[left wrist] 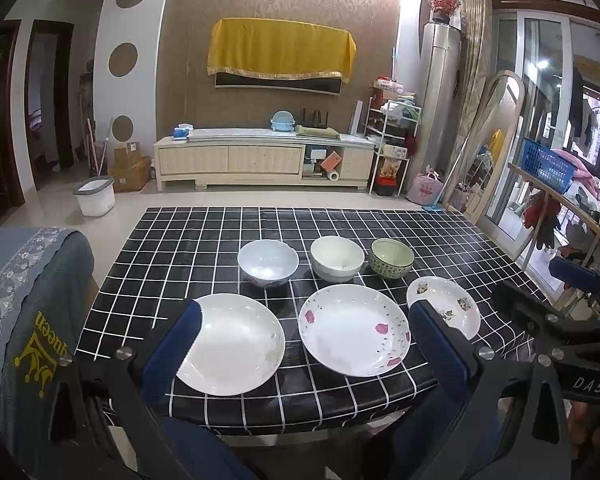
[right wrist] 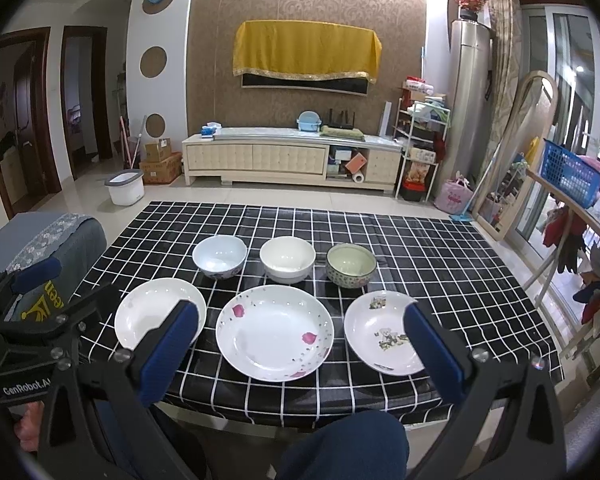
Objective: Organize plates and bowls
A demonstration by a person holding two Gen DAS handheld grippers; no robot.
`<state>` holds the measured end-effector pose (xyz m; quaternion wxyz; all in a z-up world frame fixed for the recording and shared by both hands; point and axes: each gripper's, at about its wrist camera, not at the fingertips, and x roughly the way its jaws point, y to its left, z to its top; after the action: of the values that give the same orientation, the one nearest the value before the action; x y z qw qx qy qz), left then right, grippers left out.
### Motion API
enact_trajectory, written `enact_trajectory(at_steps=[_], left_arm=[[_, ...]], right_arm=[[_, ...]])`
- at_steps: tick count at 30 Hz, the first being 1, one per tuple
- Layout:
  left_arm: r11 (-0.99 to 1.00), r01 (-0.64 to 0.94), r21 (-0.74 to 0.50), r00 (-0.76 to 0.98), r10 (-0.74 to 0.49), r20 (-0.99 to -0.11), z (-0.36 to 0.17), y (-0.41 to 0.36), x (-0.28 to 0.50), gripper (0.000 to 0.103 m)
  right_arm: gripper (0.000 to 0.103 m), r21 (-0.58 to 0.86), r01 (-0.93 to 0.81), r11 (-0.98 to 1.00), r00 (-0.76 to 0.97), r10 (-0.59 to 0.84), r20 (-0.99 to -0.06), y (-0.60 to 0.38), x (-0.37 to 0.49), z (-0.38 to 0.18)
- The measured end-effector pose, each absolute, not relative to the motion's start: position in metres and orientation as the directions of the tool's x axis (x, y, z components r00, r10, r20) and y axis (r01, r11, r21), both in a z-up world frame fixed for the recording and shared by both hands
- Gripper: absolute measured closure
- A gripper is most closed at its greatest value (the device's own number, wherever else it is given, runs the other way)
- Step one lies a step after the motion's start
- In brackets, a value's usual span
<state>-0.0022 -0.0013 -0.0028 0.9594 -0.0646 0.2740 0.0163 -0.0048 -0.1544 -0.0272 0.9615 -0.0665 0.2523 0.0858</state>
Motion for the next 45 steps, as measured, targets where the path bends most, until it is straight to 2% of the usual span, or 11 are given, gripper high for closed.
enact_trajectory(at_steps=[31, 41, 45], left_arm=[[0.991, -0.062, -0.122, 0.852, -0.011, -0.524, -0.005, -0.001, -0.001, 0.001], [0.992, -0.076, -0.105, 0.847, 0.009, -0.532, -0.006, 0.004, 0.008, 0.001], [0.988, -0.105, -0.117, 0.849, 0.027, -0.528, -0.004, 0.020, 0.013, 0.001]], right_arm=[[0.000, -0.078, -0.200, 0.977, 0.845, 0.132, -0.519, -0.154, -0.004, -0.029], [0.000, -0.062, -0.235, 0.970, 0.843, 0.172, -0.510, -0.151, 0.006, -0.027], [0.000, 0.016, -0.299, 0.954, 0.815, 0.264, -0.516, -0.148, 0.021, -0.026]])
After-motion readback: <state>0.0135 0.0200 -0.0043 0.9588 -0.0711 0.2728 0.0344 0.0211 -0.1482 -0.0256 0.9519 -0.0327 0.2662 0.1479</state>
